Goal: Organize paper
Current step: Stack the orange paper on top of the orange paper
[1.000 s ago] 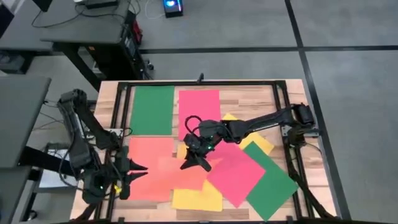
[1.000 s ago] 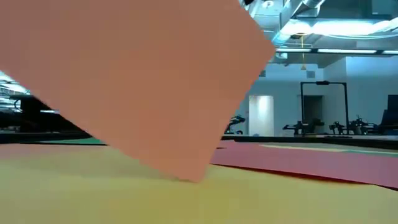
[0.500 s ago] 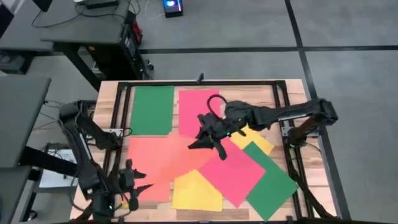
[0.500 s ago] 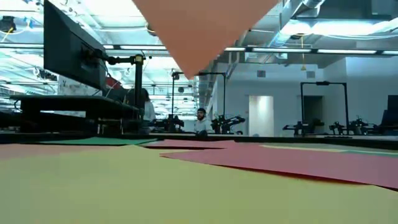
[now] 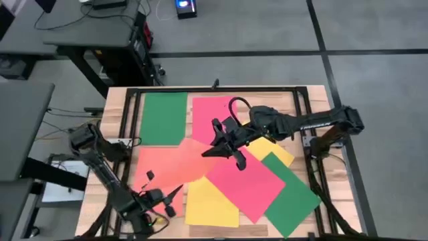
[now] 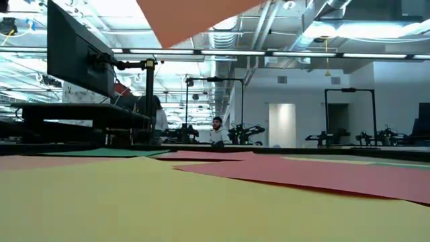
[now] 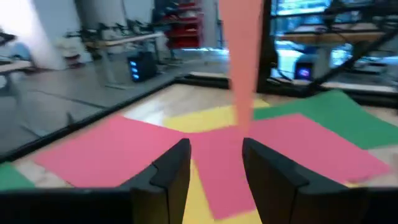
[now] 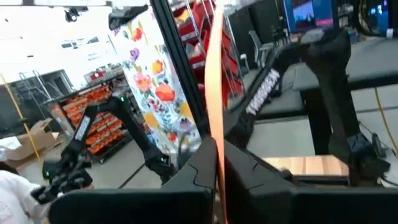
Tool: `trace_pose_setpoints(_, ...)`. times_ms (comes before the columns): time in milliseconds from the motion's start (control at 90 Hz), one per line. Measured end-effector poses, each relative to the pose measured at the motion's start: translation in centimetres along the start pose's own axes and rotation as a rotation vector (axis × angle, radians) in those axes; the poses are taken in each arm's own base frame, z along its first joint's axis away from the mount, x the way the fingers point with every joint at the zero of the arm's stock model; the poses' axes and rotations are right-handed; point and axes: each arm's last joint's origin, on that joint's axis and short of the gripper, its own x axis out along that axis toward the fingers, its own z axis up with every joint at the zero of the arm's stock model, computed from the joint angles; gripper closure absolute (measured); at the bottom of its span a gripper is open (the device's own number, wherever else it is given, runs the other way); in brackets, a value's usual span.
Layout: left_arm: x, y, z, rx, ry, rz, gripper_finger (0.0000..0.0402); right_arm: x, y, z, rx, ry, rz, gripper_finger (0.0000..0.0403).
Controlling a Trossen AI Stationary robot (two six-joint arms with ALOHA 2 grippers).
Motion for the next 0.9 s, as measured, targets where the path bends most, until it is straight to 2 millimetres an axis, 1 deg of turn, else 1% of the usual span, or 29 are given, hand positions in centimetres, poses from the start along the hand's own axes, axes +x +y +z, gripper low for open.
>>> trace_pose_setpoints(144,1.1,-0.1,0.1,0.005,0.0,0.037,0.0271,0.0,0.1,0.2,-0.005,-0.016,0.007,0.0403)
trace_pose_setpoints(278,1.2,-0.5,0.3,0.01,0.007,0.031,0.0271,0.0,0.1,0.2,-0.008,-0.022,0.009,0.0403)
trace_pose_setpoints(344,1.2,-0.8,0.3,-0.011,0.052,0.0,0.0271,0.0,0.1,0.2,-0.009,-0.023,0.01,0.0403)
trace_pose_setpoints(478,2.0,-1.8,0.4,-0.026,0.212,-0.129,0.0271,0.0,0.0,0.4,-0.016,-0.031,0.011,0.0403)
trace_pose_setpoints(611,2.6,-3.3,1.1,-0.041,0.319,-0.336,0.0271,-0.1,-0.1,0.4,-0.017,-0.036,0.01,0.0403)
trace_pose_setpoints(689,3.0,-3.9,1.8,-0.039,0.315,-0.444,0.0271,-0.2,0.0,0.5,-0.019,-0.039,0.011,0.0403)
trace_pose_setpoints(767,3.2,-4.2,2.3,-0.046,0.264,-0.513,0.0271,-0.3,0.1,0.7,-0.018,-0.042,0.013,0.0403)
trace_pose_setpoints(833,2.9,-3.9,2.4,-0.044,0.211,-0.544,0.0271,-0.4,0.3,0.8,-0.016,-0.042,0.019,0.0403)
trace_pose_setpoints(900,2.6,-3.0,2.1,-0.08,0.16,-0.571,0.0271,-0.8,0.7,1.3,-0.02,-0.05,0.032,0.0403)
